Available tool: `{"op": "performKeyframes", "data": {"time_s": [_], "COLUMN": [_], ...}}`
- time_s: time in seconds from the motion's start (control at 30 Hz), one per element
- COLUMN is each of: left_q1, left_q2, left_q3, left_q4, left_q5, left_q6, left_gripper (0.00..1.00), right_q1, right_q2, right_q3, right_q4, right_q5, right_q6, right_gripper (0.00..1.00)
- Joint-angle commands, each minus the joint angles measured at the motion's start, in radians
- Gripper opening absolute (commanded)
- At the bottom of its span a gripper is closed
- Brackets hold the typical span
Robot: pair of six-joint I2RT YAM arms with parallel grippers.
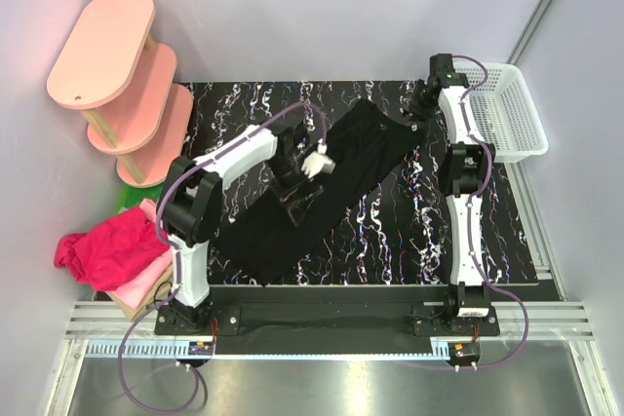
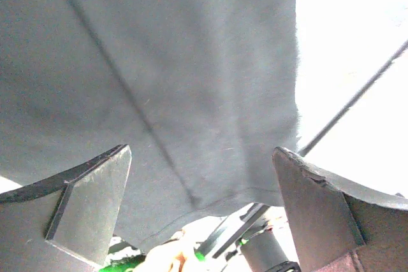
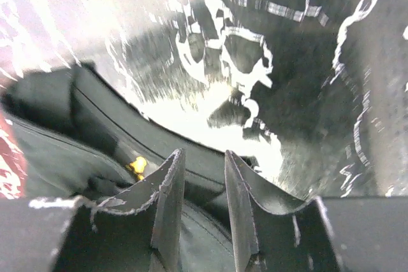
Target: Fold and stack the t-shirts
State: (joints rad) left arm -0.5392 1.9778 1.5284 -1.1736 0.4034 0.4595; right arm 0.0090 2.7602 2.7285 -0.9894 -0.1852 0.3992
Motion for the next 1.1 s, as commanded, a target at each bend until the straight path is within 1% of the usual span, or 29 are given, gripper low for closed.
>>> {"op": "performKeyframes", "data": {"time_s": [0.0, 0.03, 0.07, 0.13, 0.17, 0.2, 0.23, 0.27, 0.3, 0.33, 0.37, 0.4, 0.43, 0.47, 0.5, 0.53, 0.63, 0.67, 0.7, 0.8, 0.83, 0.93, 1.0, 1.07], "left_q1": [0.018, 0.031, 0.072, 0.138, 0.222, 0.269, 0.313, 0.400, 0.438, 0.473, 0.529, 0.539, 0.577, 0.599, 0.601, 0.601, 0.598, 0.596, 0.590, 0.529, 0.475, 0.397, 0.363, 0.302], "left_q2": [-0.057, -0.091, -0.106, -0.154, -0.168, -0.192, -0.206, -0.221, -0.259, -0.282, -0.305, -0.348, -0.364, -0.376, -0.390, -0.390, -0.399, -0.401, -0.410, -0.442, -0.451, -0.481, -0.494, -0.491], "left_q3": [0.215, 0.273, 0.304, 0.395, 0.421, 0.446, 0.464, 0.473, 0.470, 0.440, 0.412, 0.385, 0.325, 0.302, 0.283, 0.253, 0.204, 0.194, 0.182, 0.119, 0.078, -0.011, -0.077, -0.121], "left_q4": [-0.167, -0.184, -0.214, -0.224, -0.222, -0.222, -0.216, -0.193, -0.183, -0.164, -0.111, -0.088, -0.062, -0.032, -0.029, -0.029, -0.027, -0.027, -0.027, -0.034, -0.032, -0.018, 0.009, 0.034], "left_q5": [0.247, 0.270, 0.311, 0.348, 0.366, 0.370, 0.377, 0.370, 0.350, 0.327, 0.263, 0.235, 0.213, 0.171, 0.160, 0.155, 0.164, 0.164, 0.157, 0.118, 0.089, 0.065, 0.046, 0.003], "left_q6": [0.059, 0.065, 0.070, 0.045, 0.007, -0.011, -0.031, -0.076, -0.093, -0.103, -0.139, -0.148, -0.157, -0.171, -0.171, -0.168, -0.156, -0.142, -0.134, -0.058, -0.021, 0.046, 0.064, 0.083], "left_gripper": [0.99, 0.99, 0.99, 0.99, 0.99, 0.99, 0.99, 0.99, 0.99, 0.99, 0.99, 0.99, 0.99, 0.99, 0.99, 0.99, 0.99, 0.99, 0.99, 0.99, 0.99, 0.99, 0.99, 0.99], "right_q1": [0.008, 0.009, 0.014, 0.067, 0.103, 0.141, 0.245, 0.294, 0.352, 0.446, 0.498, 0.540, 0.610, 0.624, 0.628, 0.628, 0.625, 0.622, 0.618, 0.585, 0.573, 0.522, 0.484, 0.459], "right_q2": [-0.154, -0.174, -0.197, -0.292, -0.333, -0.425, -0.473, -0.517, -0.603, -0.641, -0.680, -0.751, -0.787, -0.818, -0.856, -0.860, -0.798, -0.756, -0.731, -0.650, -0.634, -0.582, -0.559, -0.547], "right_q3": [0.050, 0.051, 0.043, 0.001, -0.030, -0.070, -0.117, -0.227, -0.287, -0.416, -0.481, -0.554, -0.710, -0.781, -0.837, -0.889, -0.869, -0.857, -0.843, -0.799, -0.794, -0.787, -0.783, -0.786], "right_q4": [0.120, 0.120, 0.115, 0.094, 0.075, 0.069, 0.063, 0.057, 0.057, 0.060, 0.067, 0.090, 0.127, 0.211, 0.242, 0.256, 0.223, 0.187, 0.166, 0.097, 0.091, 0.084, 0.087, 0.087], "right_q5": [-0.060, -0.068, -0.075, -0.057, -0.034, 0.048, 0.100, 0.156, 0.238, 0.272, 0.308, 0.364, 0.397, 0.406, 0.380, 0.363, 0.360, 0.366, 0.380, 0.382, 0.372, 0.330, 0.294, 0.264], "right_q6": [-0.017, -0.016, -0.017, -0.058, -0.089, -0.124, -0.194, -0.223, -0.238, -0.256, -0.258, -0.266, -0.267, -0.260, -0.217, -0.197, -0.143, -0.129, -0.102, -0.053, -0.045, -0.016, 0.003, 0.016], "right_gripper": [0.40, 0.41, 0.41, 0.42, 0.43, 0.44, 0.50, 0.53, 0.58, 0.69, 0.72, 0.74, 0.75, 0.73, 0.71, 0.69, 0.68, 0.67, 0.65, 0.64, 0.64, 0.64, 0.64, 0.64]}}
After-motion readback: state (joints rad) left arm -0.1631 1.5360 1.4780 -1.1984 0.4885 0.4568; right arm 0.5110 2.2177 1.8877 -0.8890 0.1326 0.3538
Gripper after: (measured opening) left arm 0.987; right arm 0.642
